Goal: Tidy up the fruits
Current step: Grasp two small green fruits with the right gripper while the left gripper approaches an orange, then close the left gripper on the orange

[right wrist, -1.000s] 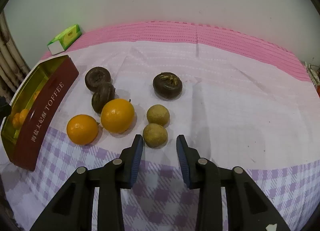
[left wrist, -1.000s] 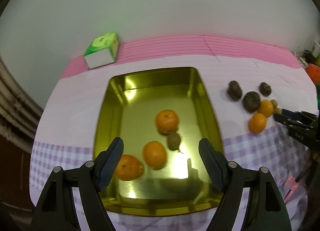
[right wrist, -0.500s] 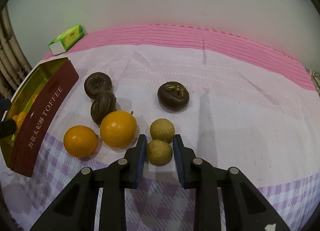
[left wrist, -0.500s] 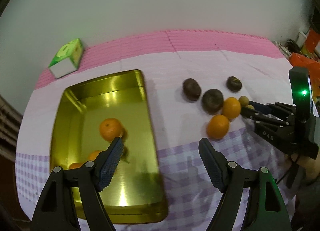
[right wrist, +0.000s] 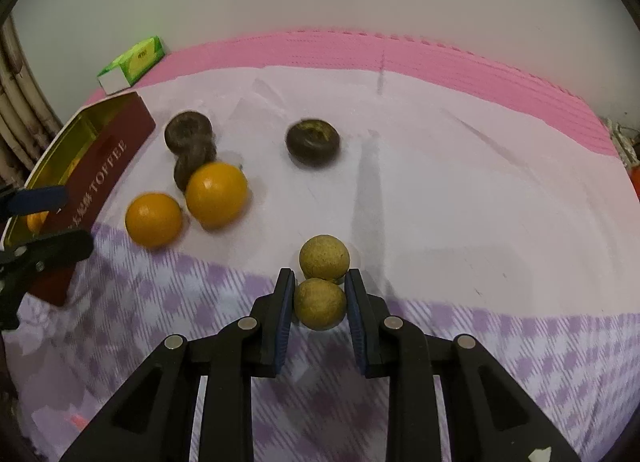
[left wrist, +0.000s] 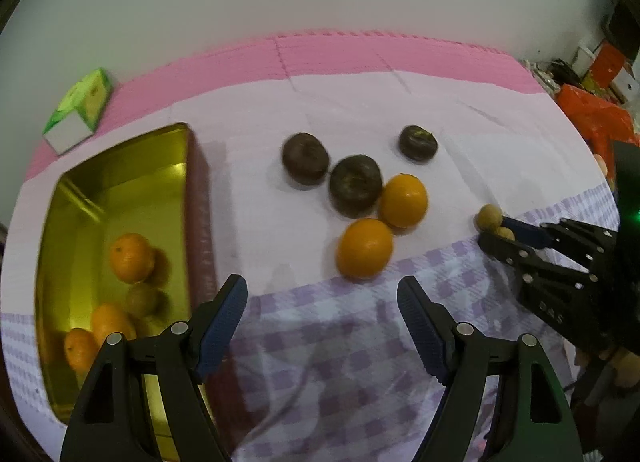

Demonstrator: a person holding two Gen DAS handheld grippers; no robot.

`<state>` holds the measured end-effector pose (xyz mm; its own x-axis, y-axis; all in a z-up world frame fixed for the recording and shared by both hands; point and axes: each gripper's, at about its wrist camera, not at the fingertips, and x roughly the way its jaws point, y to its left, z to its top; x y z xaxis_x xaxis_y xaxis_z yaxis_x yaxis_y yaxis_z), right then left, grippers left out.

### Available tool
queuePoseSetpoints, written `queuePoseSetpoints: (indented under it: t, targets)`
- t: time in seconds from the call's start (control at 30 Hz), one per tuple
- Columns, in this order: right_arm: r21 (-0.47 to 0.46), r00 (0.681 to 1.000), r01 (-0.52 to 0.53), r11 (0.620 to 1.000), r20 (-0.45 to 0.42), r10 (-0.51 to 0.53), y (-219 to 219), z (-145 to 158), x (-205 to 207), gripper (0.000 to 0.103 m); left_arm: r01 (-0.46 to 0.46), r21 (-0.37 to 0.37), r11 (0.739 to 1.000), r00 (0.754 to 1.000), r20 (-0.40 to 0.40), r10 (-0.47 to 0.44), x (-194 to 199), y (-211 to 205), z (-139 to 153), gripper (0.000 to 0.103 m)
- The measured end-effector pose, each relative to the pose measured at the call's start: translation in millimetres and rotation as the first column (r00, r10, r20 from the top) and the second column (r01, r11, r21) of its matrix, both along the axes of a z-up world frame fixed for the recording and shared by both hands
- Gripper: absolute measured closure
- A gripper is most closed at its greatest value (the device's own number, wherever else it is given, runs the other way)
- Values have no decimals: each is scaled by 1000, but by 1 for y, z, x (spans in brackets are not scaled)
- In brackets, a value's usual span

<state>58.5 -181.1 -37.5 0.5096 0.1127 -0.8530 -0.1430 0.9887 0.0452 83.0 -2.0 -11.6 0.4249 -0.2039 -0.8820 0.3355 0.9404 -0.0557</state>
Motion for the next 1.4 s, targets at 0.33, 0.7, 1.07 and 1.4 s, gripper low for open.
queuePoseSetpoints:
  t: [0.33, 0.7, 1.07, 1.4]
  targets:
    - [9, 1000, 12, 1000, 4, -12, -8, -2, -10, 79, -22, -29, 999, 999, -50, 21, 22, -16, -18, 25]
    - [33, 1000, 13, 999, 2, -14, -12, -1, -10, 77, -10, -19, 1000, 997, -73, 8, 37, -25, -26, 39]
    - [27, 1000, 12, 1000, 4, -12, -12, -2, -9, 77, -20, -35, 999, 996, -85, 17, 32, -26, -32, 65]
    - [0, 1000, 8, 1000, 11, -8, -8, -2, -9, 77, -21, -32, 999, 999, -48, 19, 15, -12, -12, 65]
